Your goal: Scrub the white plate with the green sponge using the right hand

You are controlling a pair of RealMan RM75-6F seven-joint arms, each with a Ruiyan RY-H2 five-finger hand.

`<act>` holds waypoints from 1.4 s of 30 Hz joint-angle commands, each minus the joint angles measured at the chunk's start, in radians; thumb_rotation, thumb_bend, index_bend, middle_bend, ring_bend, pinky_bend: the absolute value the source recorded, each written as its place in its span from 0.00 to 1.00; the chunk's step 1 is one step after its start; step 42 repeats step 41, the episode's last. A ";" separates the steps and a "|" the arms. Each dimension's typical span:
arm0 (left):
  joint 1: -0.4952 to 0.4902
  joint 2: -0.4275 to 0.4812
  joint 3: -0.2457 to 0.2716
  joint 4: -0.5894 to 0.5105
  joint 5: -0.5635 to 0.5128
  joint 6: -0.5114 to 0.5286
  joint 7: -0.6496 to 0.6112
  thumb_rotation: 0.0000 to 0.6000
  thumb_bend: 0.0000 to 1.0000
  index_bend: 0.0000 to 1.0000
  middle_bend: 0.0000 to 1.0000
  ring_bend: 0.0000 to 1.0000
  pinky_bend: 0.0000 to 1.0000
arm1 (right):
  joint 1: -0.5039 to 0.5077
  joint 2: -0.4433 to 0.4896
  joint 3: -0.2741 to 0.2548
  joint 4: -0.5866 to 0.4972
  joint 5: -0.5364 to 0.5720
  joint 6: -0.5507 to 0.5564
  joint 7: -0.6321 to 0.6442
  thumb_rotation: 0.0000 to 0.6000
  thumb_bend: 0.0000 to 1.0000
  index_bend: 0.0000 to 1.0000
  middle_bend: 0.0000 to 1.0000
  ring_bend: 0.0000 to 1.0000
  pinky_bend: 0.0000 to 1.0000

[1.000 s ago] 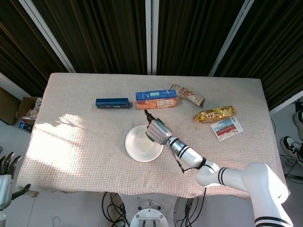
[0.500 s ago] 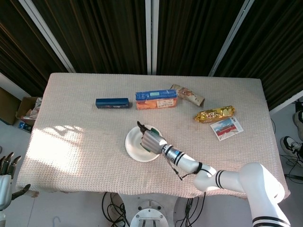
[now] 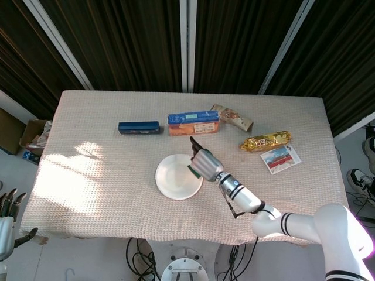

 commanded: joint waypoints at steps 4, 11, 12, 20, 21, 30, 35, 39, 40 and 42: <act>-0.007 0.001 -0.002 -0.009 0.012 0.002 0.009 1.00 0.04 0.16 0.07 0.07 0.12 | -0.128 0.113 -0.074 -0.101 0.028 0.060 0.092 1.00 0.37 0.41 0.37 0.18 0.00; -0.014 0.004 -0.002 -0.029 0.026 0.005 0.032 1.00 0.04 0.16 0.07 0.07 0.12 | -0.171 0.133 -0.082 -0.115 0.051 0.065 0.139 1.00 0.31 0.00 0.09 0.01 0.00; -0.015 0.004 -0.002 -0.031 0.026 0.005 0.034 1.00 0.04 0.16 0.07 0.07 0.12 | -0.179 0.142 -0.080 -0.127 0.041 0.080 0.156 1.00 0.28 0.00 0.06 0.00 0.00; -0.019 0.011 -0.010 -0.041 0.023 0.009 0.035 1.00 0.04 0.16 0.07 0.07 0.12 | -0.315 0.341 -0.050 -0.310 -0.068 0.329 0.395 1.00 0.25 0.00 0.09 0.00 0.00; -0.019 0.011 -0.011 -0.041 0.021 0.010 0.034 1.00 0.04 0.16 0.07 0.07 0.12 | -0.337 0.369 -0.052 -0.328 -0.083 0.363 0.427 1.00 0.25 0.00 0.10 0.00 0.00; -0.019 0.011 -0.028 -0.048 0.001 0.017 0.026 1.00 0.04 0.16 0.07 0.07 0.12 | -0.585 0.581 -0.134 -0.417 -0.204 0.636 0.726 1.00 0.26 0.02 0.17 0.00 0.00; -0.023 0.011 -0.030 -0.054 -0.003 0.012 0.034 1.00 0.04 0.16 0.07 0.07 0.12 | -0.699 0.590 -0.172 -0.392 -0.226 0.712 0.831 1.00 0.27 0.02 0.16 0.00 0.00; -0.027 0.012 -0.028 -0.065 0.002 0.010 0.043 1.00 0.04 0.16 0.07 0.07 0.12 | -0.744 0.572 -0.179 -0.361 -0.244 0.727 0.868 1.00 0.27 0.03 0.16 0.00 0.00; -0.028 0.012 -0.027 -0.067 0.005 0.008 0.046 1.00 0.04 0.16 0.07 0.07 0.12 | -0.751 0.565 -0.174 -0.352 -0.248 0.730 0.879 1.00 0.27 0.03 0.16 0.00 0.00; -0.030 0.012 -0.026 -0.069 0.006 0.005 0.049 1.00 0.04 0.16 0.07 0.07 0.12 | -0.755 0.561 -0.170 -0.345 -0.252 0.730 0.886 1.00 0.27 0.03 0.16 0.00 0.00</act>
